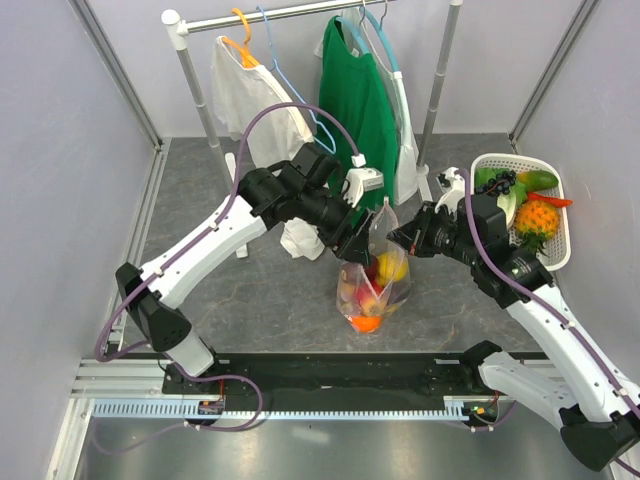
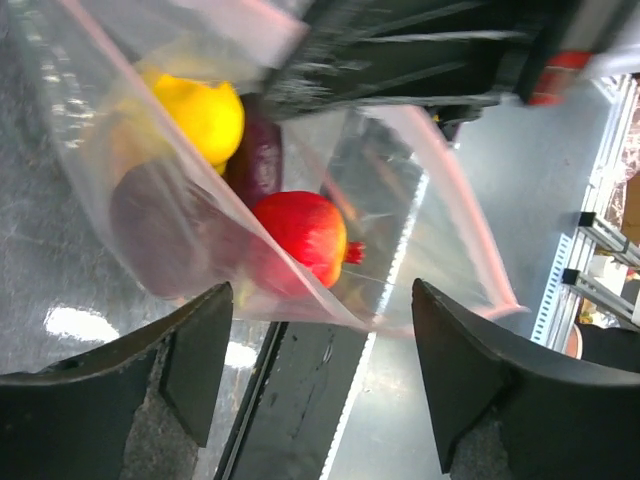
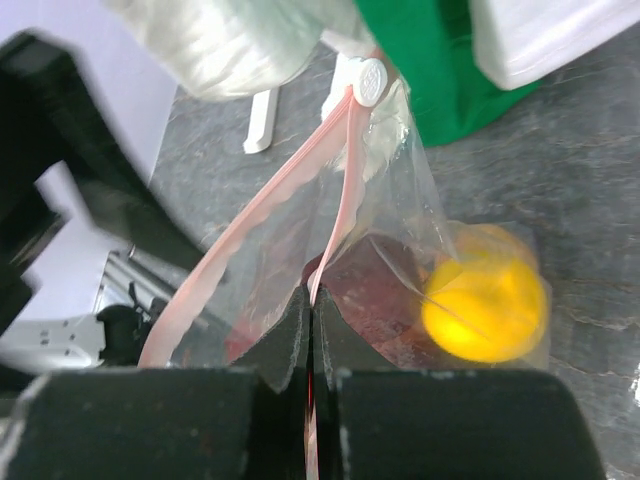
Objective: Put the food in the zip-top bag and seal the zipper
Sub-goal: Adjust the zipper food storage bag at the center of the board, then zip the zipper food storage bag at the center of the board.
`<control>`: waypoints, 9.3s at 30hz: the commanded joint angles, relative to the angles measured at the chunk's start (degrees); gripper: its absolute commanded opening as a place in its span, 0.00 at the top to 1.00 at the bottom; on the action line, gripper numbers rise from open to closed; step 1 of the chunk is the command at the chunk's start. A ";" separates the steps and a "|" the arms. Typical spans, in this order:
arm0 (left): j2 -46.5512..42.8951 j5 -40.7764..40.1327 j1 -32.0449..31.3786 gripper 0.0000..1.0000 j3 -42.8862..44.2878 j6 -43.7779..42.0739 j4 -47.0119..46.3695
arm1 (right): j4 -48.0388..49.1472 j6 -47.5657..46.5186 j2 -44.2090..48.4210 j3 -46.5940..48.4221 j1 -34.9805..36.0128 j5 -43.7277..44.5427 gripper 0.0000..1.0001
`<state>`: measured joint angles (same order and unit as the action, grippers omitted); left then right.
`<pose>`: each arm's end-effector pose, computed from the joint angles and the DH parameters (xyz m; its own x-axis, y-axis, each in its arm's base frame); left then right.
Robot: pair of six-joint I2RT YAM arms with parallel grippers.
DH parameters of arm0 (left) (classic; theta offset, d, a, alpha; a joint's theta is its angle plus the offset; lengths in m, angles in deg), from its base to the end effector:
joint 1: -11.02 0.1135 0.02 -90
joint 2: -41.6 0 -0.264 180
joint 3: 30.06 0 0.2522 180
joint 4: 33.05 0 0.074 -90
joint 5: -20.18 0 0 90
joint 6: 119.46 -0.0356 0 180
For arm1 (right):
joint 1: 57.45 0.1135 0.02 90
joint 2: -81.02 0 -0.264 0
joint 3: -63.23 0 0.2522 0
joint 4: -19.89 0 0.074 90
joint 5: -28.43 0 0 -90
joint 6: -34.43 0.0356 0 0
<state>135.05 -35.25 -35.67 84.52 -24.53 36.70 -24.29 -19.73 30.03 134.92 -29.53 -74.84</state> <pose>0.2181 -0.2608 0.3904 -0.5864 0.5189 -0.6220 0.8091 0.3377 -0.4810 0.1635 0.0959 0.3645 -0.6612 0.2946 -0.6900 -0.3141 0.7265 0.6112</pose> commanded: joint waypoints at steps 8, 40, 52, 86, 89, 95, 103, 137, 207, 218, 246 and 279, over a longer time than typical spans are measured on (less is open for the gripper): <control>-3.63 0.43 -8.57 0.00 -2.20 8.95 -3.34 | 1.41 5.47 -1.49 2.27 0.11 8.35 1.00; 5.61 -33.61 -15.09 0.00 17.22 -0.01 8.96 | 0.97 8.99 -11.86 10.18 2.31 14.42 1.00; 2.26 -28.14 -15.00 0.00 15.47 2.45 8.27 | 0.88 9.08 -12.30 10.80 2.31 15.92 1.00; -21.56 -3.37 -2.53 0.98 -9.05 -55.82 7.29 | -6.06 -57.10 4.47 2.28 -14.04 -34.27 0.23; -20.41 -0.22 1.86 0.98 -10.28 -53.55 7.12 | -8.16 -59.03 7.81 -0.01 -14.12 -35.41 0.24; -26.11 1.65 8.81 0.98 -18.36 -50.02 -5.06 | -7.56 -58.52 15.55 -5.54 -14.04 -38.05 0.21; -32.79 -1.78 10.05 0.98 -26.89 -44.93 -12.82 | 1.66 -51.85 16.88 -12.31 -14.04 -42.70 0.16; -32.62 -5.56 19.63 0.98 -32.96 -19.17 -21.88 | 40.00 -20.80 8.71 -25.42 0.55 -27.07 0.16; -11.10 7.54 -4.80 0.44 -6.60 -44.30 -12.83 | 30.59 -43.39 9.50 -16.89 -1.82 -34.80 1.00; -10.57 2.61 -7.18 0.52 -9.15 -43.42 -19.69 | 29.18 -43.57 10.82 -18.12 -1.64 -35.50 1.00; -9.86 1.99 -8.32 0.91 -13.09 -41.93 -21.36 | 27.43 -43.04 11.43 -17.50 -0.76 -32.61 1.00; -35.52 -9.52 9.78 0.98 -32.43 -50.53 -6.42 | 19.96 -41.28 18.20 -18.20 -0.94 -9.66 1.00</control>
<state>103.70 -40.39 -28.70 55.14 -70.00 25.53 -4.33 -61.17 46.54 115.20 -30.18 -90.10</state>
